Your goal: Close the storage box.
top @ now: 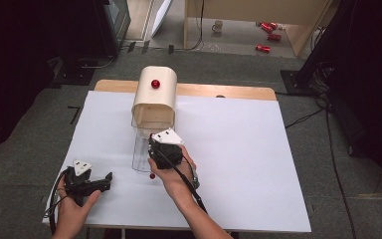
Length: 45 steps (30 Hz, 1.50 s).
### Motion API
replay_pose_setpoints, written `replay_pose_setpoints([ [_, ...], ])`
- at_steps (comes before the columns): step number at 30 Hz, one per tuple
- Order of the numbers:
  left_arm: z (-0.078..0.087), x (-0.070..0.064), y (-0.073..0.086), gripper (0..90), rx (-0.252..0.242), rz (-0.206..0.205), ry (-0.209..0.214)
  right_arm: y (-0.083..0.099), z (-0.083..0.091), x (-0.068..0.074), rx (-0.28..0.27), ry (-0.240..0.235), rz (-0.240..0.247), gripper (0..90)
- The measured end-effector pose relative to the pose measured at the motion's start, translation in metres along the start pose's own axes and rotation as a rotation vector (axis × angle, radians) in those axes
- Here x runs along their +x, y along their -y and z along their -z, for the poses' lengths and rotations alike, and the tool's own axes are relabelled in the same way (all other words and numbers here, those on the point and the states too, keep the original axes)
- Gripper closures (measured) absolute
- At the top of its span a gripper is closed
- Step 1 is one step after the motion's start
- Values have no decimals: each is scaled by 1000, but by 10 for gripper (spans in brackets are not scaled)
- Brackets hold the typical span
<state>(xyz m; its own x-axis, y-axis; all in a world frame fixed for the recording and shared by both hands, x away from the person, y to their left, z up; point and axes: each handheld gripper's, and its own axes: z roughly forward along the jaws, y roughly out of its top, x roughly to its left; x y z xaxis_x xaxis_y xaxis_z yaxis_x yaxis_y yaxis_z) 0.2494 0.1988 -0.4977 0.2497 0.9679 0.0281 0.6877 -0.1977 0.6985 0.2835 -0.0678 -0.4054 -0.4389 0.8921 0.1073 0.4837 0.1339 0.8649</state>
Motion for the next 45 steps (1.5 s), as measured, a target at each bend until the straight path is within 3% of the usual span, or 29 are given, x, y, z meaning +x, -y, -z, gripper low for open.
replay_pose_setpoints([
  [17, 0, 0, 0, 54, -2, 0, -1, -12, -21, -13, -7, 19, -7, 750],
  [32, 0, 0, 0, 54, -1, -1, 0, -17, -28, -18, -3, 22, -17, 729],
  [33, 0, 0, 0, 54, -1, -1, 0, -17, -28, -19, 4, 11, -20, 655],
  [34, 0, 0, 0, 54, -1, -1, 0, -17, -28, -19, 4, 11, -20, 655],
  [35, 0, 0, 0, 54, 0, -1, 0, -17, -26, -19, 9, -17, -38, 535],
  [36, 0, 0, 0, 54, 0, -1, 0, -17, -26, -19, 9, -17, -38, 535],
  [37, 0, 0, 0, 54, 0, -1, 0, -16, -23, -19, 15, -34, -39, 411],
  [38, 0, 0, 0, 54, 0, -1, 0, -16, -23, -19, 15, -34, -39, 411],
  [39, 0, 0, 0, 54, 0, -1, -1, -15, -20, -16, 28, -34, -29, 281],
  [40, 0, 0, 0, 54, 0, -1, -1, -15, -20, -16, 28, -34, -29, 281],
  [41, 0, 0, 0, 54, 0, 0, -1, -13, -17, -14, 44, -36, -19, 160],
  [42, 0, 0, 0, 54, 0, 0, -1, -13, -17, -14, 44, -36, -19, 160],
  [45, 0, 0, 0, 54, 1, -1, -1, -8, -10, -10, 70, -50, -12, 20],
])
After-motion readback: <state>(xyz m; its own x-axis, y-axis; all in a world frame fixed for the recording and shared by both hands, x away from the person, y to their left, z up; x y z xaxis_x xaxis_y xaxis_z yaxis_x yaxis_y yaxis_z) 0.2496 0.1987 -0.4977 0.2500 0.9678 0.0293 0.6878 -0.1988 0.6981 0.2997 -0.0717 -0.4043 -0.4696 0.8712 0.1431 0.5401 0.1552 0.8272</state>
